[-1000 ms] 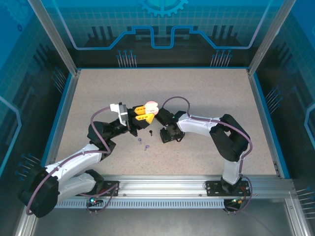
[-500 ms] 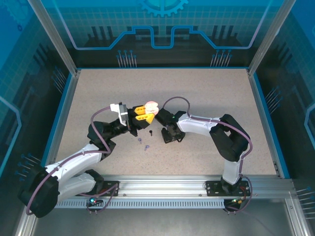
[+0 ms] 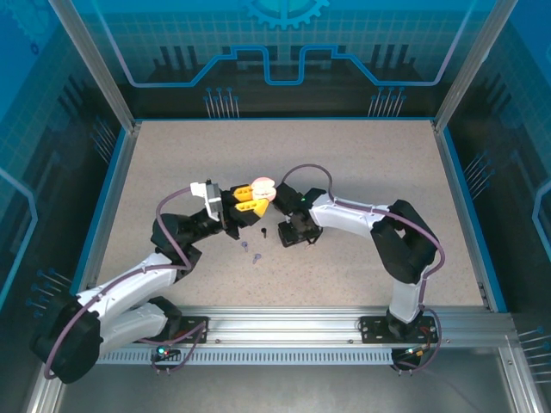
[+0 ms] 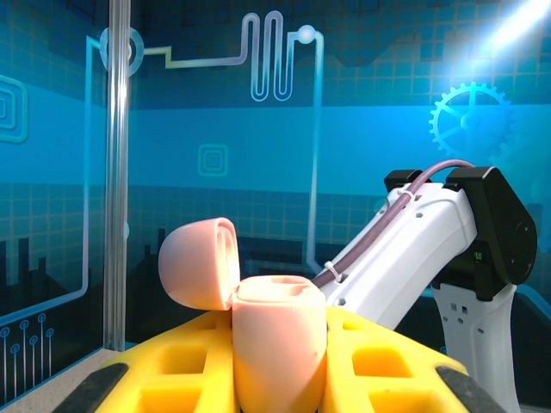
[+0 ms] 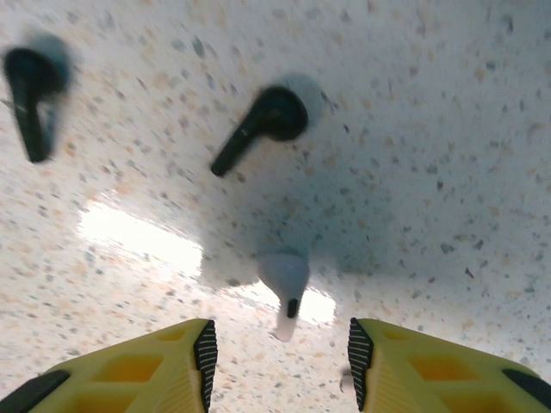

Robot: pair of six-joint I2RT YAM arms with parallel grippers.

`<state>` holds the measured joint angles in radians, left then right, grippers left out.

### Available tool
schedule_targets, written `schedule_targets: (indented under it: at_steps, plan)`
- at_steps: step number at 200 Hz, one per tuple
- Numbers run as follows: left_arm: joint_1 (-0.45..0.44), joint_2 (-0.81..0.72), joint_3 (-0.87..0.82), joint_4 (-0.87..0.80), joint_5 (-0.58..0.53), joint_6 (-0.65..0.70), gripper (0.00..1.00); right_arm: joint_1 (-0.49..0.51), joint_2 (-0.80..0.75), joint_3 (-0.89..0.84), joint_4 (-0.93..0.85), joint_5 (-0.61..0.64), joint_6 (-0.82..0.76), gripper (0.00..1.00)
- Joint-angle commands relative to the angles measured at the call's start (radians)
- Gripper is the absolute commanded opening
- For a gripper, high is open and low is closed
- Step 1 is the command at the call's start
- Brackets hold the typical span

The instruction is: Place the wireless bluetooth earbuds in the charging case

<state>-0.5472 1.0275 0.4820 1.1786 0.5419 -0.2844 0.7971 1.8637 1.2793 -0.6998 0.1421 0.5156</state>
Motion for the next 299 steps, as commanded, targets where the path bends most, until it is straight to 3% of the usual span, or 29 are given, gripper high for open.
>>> schedule_targets:
  at_steps: [1,167,299]
  plan:
    - [-0.007,-0.021,-0.015,0.012,-0.019,0.027,0.08,-0.012,0.052,0.046,-0.048,-0.025,-0.008,0.46]
    - [-0.008,-0.03,-0.011,-0.007,-0.019,0.035,0.08,-0.032,0.183,0.134,-0.074,-0.031,-0.023,0.36]
    - [-0.007,-0.03,-0.008,-0.025,-0.022,0.039,0.08,-0.026,0.152,0.086,-0.096,-0.074,-0.024,0.26]
